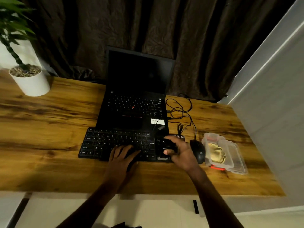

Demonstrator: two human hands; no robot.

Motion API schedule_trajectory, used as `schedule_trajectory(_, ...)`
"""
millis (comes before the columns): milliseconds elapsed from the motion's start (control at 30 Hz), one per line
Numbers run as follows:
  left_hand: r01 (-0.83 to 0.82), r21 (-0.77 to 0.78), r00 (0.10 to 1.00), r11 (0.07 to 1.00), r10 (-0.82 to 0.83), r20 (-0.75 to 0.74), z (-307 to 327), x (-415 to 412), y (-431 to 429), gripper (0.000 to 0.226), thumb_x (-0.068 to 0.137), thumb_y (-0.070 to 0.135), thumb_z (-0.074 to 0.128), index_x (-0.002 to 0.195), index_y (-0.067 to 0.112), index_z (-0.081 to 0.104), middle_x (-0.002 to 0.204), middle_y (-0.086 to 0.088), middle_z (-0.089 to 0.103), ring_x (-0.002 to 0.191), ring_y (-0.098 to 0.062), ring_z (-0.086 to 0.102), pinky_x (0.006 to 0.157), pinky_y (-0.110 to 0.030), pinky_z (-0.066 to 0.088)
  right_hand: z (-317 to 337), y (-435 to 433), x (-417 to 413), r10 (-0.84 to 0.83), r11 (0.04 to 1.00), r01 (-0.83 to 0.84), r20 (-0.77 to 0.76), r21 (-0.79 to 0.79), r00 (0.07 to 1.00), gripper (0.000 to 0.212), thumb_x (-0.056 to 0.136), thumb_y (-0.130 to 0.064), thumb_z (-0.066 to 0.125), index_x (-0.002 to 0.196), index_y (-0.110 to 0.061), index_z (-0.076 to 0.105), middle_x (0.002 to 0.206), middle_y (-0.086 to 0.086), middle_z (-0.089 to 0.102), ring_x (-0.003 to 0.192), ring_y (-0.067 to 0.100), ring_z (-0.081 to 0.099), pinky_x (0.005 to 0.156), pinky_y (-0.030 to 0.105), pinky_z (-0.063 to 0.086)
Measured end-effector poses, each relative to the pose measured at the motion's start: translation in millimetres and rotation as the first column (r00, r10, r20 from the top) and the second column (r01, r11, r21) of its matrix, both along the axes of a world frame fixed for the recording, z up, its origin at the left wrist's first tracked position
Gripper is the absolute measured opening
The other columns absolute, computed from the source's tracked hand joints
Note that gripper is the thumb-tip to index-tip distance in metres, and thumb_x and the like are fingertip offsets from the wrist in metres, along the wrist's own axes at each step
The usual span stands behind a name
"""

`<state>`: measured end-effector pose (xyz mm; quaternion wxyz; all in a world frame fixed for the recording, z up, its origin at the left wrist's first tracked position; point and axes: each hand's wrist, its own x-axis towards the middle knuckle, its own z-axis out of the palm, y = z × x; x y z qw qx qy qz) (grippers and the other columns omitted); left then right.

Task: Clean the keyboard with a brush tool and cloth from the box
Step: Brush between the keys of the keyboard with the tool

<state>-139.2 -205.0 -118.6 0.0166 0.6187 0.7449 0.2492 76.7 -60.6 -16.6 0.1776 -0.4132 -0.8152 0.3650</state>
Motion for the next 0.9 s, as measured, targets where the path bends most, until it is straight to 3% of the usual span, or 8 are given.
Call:
schedule_trajectory(100, 0.004, 0.012, 1.000, 1.000, -0.003, -0.009, -1.5, -0.3, 0.2, 0.044, 0.098, 0.053, 0.036, 0.131, 0.033, 0.058, 0.137, -0.004, 0.053, 0.129, -0.027, 0.041, 0.114, -0.052, 0.028, 4.2, 8.7, 10.1, -0.015, 1.000, 0.015, 0.032, -0.007, 0.999, 0.054, 0.084, -0.009, 0.073, 0.128, -0.036, 0.057, 0.122, -0.004, 0.065, 0.110, 0.003, 0.061, 0.083, 0.019, 0.056)
schedule_trajectory(233, 0.023, 0.029, 1.000, 0.999, -0.024, 0.008, -0.3, -1.8, 1.4, 0.052, 0.102, 0.058, 0.020, 0.128, 0.031, 0.057, 0.134, -0.003, 0.054, 0.125, -0.029, 0.046, 0.107, -0.057, 0.038, 10.2, 22.0, 35.3, -0.049, 0.996, 0.042, 0.087, 0.077, 0.995, 0.055, 0.082, -0.005, 0.074, 0.124, -0.036, 0.060, 0.112, -0.006, 0.070, 0.105, 0.007, 0.065, 0.087, 0.035, 0.059)
schedule_trajectory(500, 0.018, -0.061, 1.000, 0.998, -0.019, -0.008, -1.2, -3.1, 1.1, 0.057, 0.102, 0.059, 0.015, 0.130, 0.033, 0.056, 0.137, -0.004, 0.053, 0.128, -0.028, 0.044, 0.109, -0.057, 0.037, 2.7, 0.0, -6.9, -0.016, 1.000, 0.015, 0.018, 0.027, 1.000, 0.057, 0.085, -0.011, 0.073, 0.129, -0.041, 0.054, 0.120, -0.011, 0.062, 0.110, 0.006, 0.061, 0.082, 0.028, 0.060)
schedule_trajectory(600, 0.014, -0.059, 1.000, 0.998, -0.014, -0.014, -1.1, -1.8, 0.3, 0.051, 0.102, 0.056, 0.022, 0.131, 0.033, 0.057, 0.139, -0.003, 0.051, 0.130, -0.027, 0.042, 0.114, -0.054, 0.029, 5.4, 5.6, -1.6, -0.019, 1.000, 0.019, 0.027, 0.019, 0.999, 0.053, 0.086, -0.010, 0.073, 0.127, -0.039, 0.055, 0.115, -0.015, 0.062, 0.105, 0.001, 0.062, 0.075, 0.019, 0.058)
schedule_trajectory(733, 0.018, -0.020, 1.000, 1.000, -0.017, 0.007, -2.2, -1.2, -0.4, 0.044, 0.099, 0.052, 0.034, 0.131, 0.033, 0.056, 0.141, -0.001, 0.049, 0.132, -0.026, 0.042, 0.114, -0.055, 0.029, 8.6, 24.2, 16.2, -0.053, 0.994, 0.041, 0.121, 0.099, 0.991, 0.053, 0.084, -0.013, 0.074, 0.126, -0.040, 0.056, 0.112, -0.006, 0.068, 0.105, 0.011, 0.064, 0.082, 0.038, 0.060)
schedule_trajectory(900, 0.013, -0.006, 0.999, 1.000, -0.014, -0.033, -5.9, -3.1, 2.5, 0.042, 0.096, 0.051, 0.037, 0.129, 0.034, 0.055, 0.137, -0.002, 0.051, 0.129, -0.026, 0.042, 0.110, -0.056, 0.033, 3.4, 21.2, 2.5, -0.030, 0.998, 0.022, 0.117, 0.062, 0.993, 0.053, 0.084, -0.019, 0.074, 0.125, -0.047, 0.055, 0.119, -0.004, 0.062, 0.109, 0.014, 0.061, 0.080, 0.033, 0.061)
